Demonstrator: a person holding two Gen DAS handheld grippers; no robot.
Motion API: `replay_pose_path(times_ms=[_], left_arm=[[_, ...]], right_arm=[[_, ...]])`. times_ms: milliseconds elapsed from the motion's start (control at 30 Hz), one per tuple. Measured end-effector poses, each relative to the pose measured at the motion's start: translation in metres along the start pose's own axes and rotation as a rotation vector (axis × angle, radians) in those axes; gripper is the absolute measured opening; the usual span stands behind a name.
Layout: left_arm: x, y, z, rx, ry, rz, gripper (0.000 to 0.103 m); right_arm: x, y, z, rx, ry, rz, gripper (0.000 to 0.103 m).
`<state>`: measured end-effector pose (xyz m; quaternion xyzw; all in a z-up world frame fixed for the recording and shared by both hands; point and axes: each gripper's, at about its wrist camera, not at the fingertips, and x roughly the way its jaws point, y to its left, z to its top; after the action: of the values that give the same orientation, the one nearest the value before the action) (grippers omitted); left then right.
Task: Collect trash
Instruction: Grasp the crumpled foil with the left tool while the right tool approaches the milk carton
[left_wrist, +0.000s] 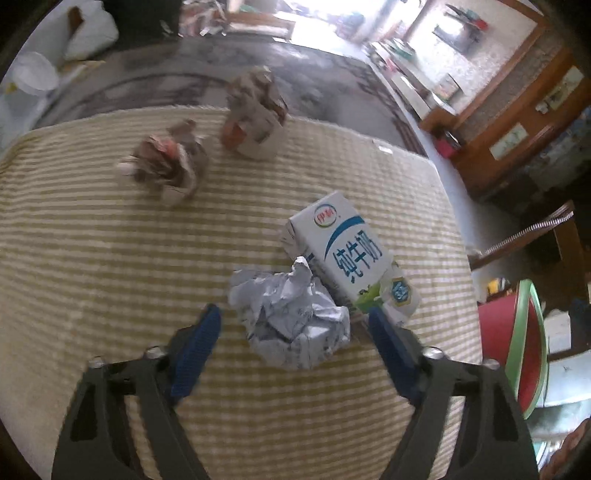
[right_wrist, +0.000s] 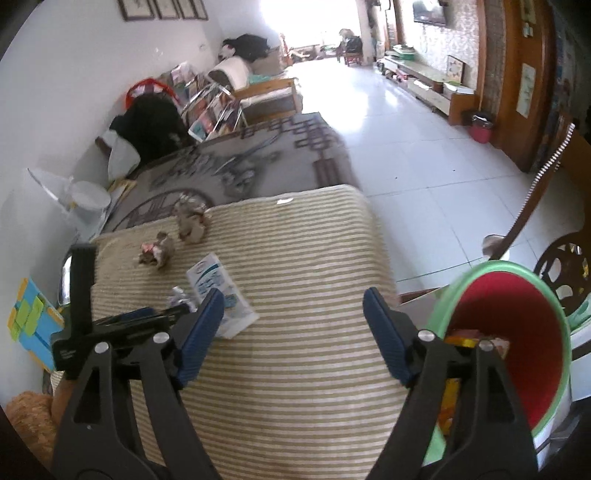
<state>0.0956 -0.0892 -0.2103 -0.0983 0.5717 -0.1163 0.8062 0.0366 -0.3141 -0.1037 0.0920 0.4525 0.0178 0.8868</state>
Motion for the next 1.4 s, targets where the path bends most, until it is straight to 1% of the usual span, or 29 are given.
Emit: replay_pose_path(times_ms=[33, 100, 167, 333, 400, 500, 633, 733, 767, 800, 900, 1067, 1267, 1400], left_arm=[[0.004, 0.003, 0.001, 0.002, 0.016, -0.025, 0.051], [0.002, 0.010, 0.001, 0.013, 0.010, -0.074, 0.047], [0.000, 0.019, 0.001, 0.034, 0.016, -0.096, 0.045], [-0.019, 0.053, -0.004, 0.077, 0.007, -0.063, 0.044], [-0.031, 0.070, -0.005, 0.082, -0.004, -0.032, 0.044], [-0.041, 0.095, -0.004, 0.071, -0.014, 0.000, 0.045], [-0.044, 0.117, -0.003, 0.041, -0.012, 0.014, 0.048], [-0.043, 0.121, -0.003, 0.028, -0.019, 0.015, 0.053], [-0.044, 0.123, -0.003, 0.026, -0.025, 0.019, 0.057], [-0.045, 0.124, -0.003, 0.023, -0.033, 0.019, 0.063], [-0.046, 0.124, -0.005, 0.015, -0.044, 0.017, 0.070], [-0.042, 0.122, -0.008, 0.016, -0.039, 0.020, 0.074], [-0.037, 0.125, -0.005, -0.025, -0.024, -0.005, 0.074], [-0.035, 0.129, -0.005, -0.039, -0.032, 0.002, 0.074]], right_arm=[[0.003, 0.007, -0.001, -0.008, 0.008, -0.009, 0.076], [0.008, 0.018, -0.002, -0.020, 0.018, -0.025, 0.076], [0.014, 0.032, -0.002, -0.033, 0.029, -0.043, 0.076], [0.031, 0.059, 0.001, -0.059, 0.050, -0.050, 0.076], [0.038, 0.072, 0.001, -0.075, 0.059, -0.042, 0.076], [0.049, 0.089, 0.002, -0.105, 0.073, -0.033, 0.078], [0.067, 0.103, 0.003, -0.148, 0.104, -0.038, 0.081], [0.083, 0.104, 0.004, -0.164, 0.147, -0.058, 0.085], [0.087, 0.105, 0.004, -0.165, 0.154, -0.063, 0.085], [0.090, 0.105, 0.004, -0.165, 0.159, -0.065, 0.087], [0.101, 0.104, 0.004, -0.167, 0.178, -0.078, 0.089], [0.122, 0.102, 0.003, -0.167, 0.222, -0.092, 0.090], [0.148, 0.101, 0.000, -0.188, 0.278, -0.113, 0.091], [0.161, 0.098, -0.001, -0.210, 0.301, -0.132, 0.093]])
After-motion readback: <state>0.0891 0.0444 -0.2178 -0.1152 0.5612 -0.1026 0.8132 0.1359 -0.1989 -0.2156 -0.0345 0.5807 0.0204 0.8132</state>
